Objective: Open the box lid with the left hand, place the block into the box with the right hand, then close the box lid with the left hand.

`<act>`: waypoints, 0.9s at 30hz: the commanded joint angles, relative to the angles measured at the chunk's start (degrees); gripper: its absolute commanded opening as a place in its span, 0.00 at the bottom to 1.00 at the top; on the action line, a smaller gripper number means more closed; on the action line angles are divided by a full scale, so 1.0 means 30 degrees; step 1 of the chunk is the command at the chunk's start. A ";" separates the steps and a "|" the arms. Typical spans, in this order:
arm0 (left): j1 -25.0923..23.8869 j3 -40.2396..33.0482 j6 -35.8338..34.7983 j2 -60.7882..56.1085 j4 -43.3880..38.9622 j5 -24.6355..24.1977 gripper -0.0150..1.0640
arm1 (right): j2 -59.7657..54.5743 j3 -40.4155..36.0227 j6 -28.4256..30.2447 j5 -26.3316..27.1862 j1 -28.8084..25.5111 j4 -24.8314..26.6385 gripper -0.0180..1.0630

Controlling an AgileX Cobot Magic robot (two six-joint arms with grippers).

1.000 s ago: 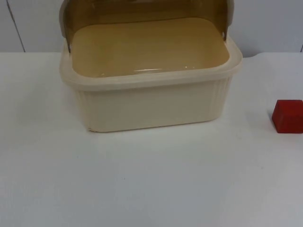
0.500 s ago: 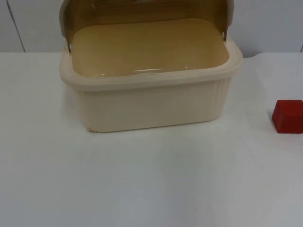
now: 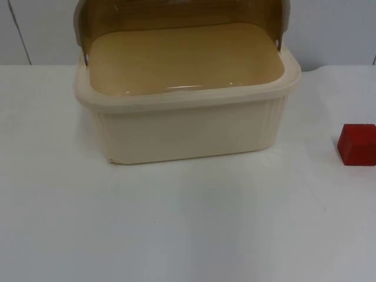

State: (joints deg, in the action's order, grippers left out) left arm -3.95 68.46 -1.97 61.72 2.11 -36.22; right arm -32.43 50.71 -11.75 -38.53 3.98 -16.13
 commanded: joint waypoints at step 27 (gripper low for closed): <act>-0.0038 -0.0060 0.0863 -0.0013 0.2149 0.1843 0.98 | 0.0012 0.0081 0.0192 0.0799 -0.0024 -0.0096 0.98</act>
State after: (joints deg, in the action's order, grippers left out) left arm -3.95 68.46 1.04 62.06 7.54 -29.93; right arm -32.43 50.71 -11.75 -37.23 3.98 -16.13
